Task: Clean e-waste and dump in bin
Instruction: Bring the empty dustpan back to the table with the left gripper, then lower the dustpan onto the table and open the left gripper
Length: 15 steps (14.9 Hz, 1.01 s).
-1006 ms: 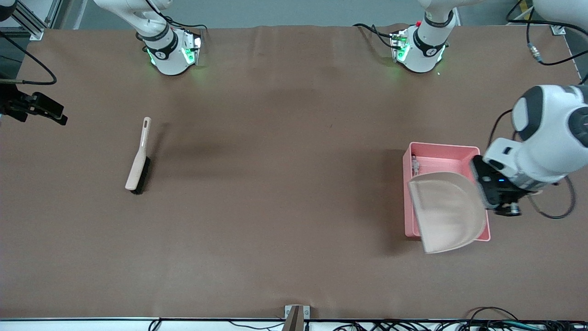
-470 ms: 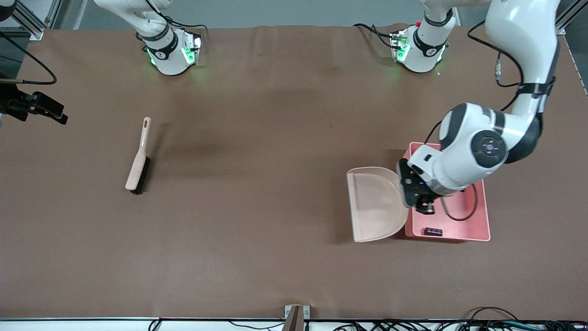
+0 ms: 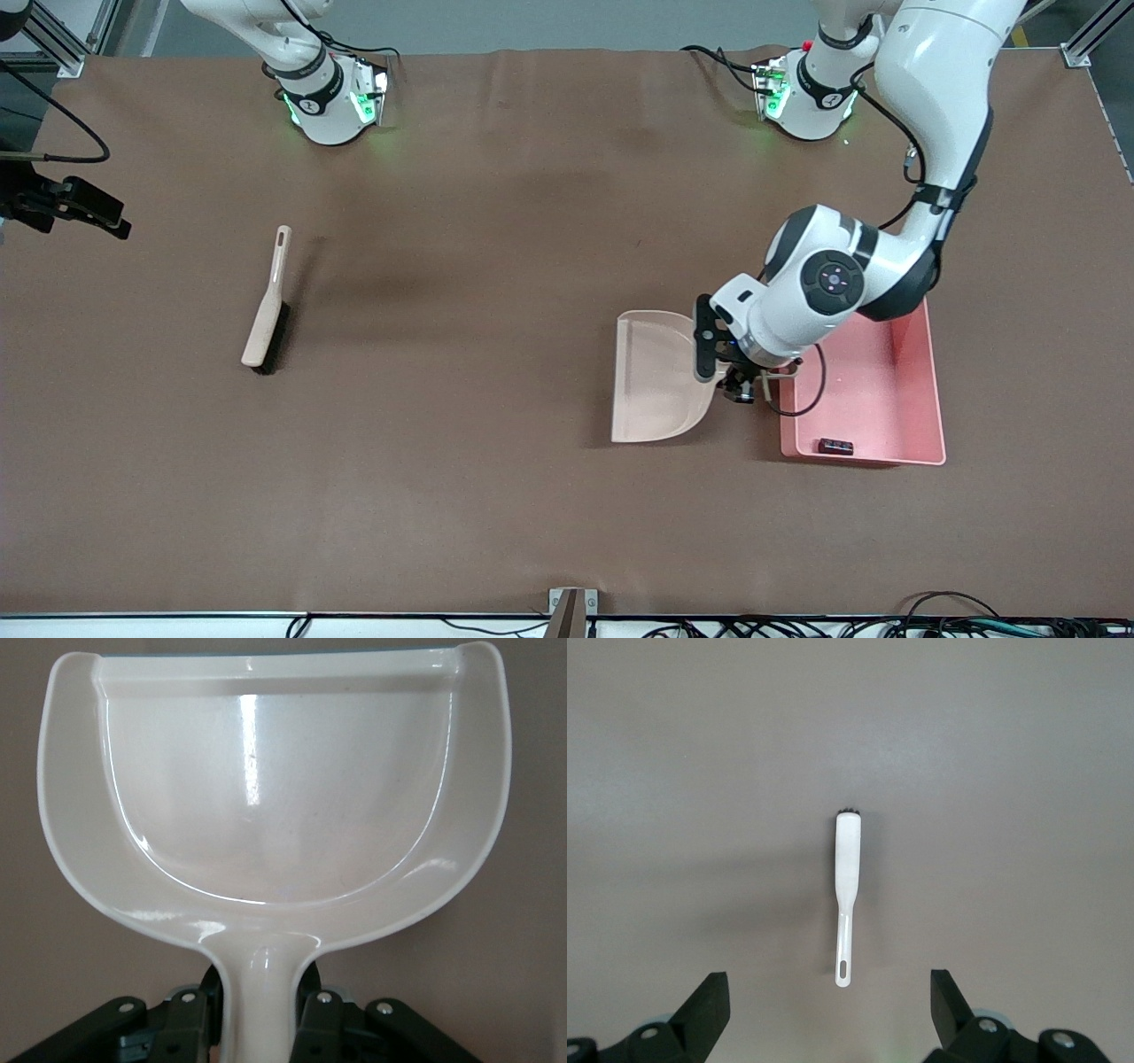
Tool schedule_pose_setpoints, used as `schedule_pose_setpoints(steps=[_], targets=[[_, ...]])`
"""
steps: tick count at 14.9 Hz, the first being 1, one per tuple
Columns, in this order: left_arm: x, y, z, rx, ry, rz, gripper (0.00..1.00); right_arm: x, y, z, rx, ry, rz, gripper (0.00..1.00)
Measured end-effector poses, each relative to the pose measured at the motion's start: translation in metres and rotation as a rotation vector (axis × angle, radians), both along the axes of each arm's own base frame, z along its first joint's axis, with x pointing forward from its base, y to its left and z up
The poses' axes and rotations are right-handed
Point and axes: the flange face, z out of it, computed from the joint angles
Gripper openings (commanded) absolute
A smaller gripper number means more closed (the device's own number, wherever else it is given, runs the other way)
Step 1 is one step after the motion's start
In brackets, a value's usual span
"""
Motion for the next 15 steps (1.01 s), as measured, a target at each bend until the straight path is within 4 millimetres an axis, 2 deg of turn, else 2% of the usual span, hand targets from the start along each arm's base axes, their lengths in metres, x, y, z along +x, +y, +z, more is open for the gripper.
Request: schedule_pose_setpoints(steps=[3, 6, 15], targets=[[-0.016, -0.006, -0.033, -0.022, -0.004, -0.009, 0.02, 0.0, 0.0, 0.0, 0.0, 0.004, 0.0, 1.0], [-0.027, -0.009, -0.052, -0.02, 0.036, 0.046, 0.02, -0.001, 0.0, 0.0, 0.0, 0.005, 0.001, 1.0], [-0.042, -0.018, -0.064, -0.012, 0.069, 0.08, 0.03, -0.003, -0.005, -0.002, 0.003, 0.021, 0.021, 1.0]])
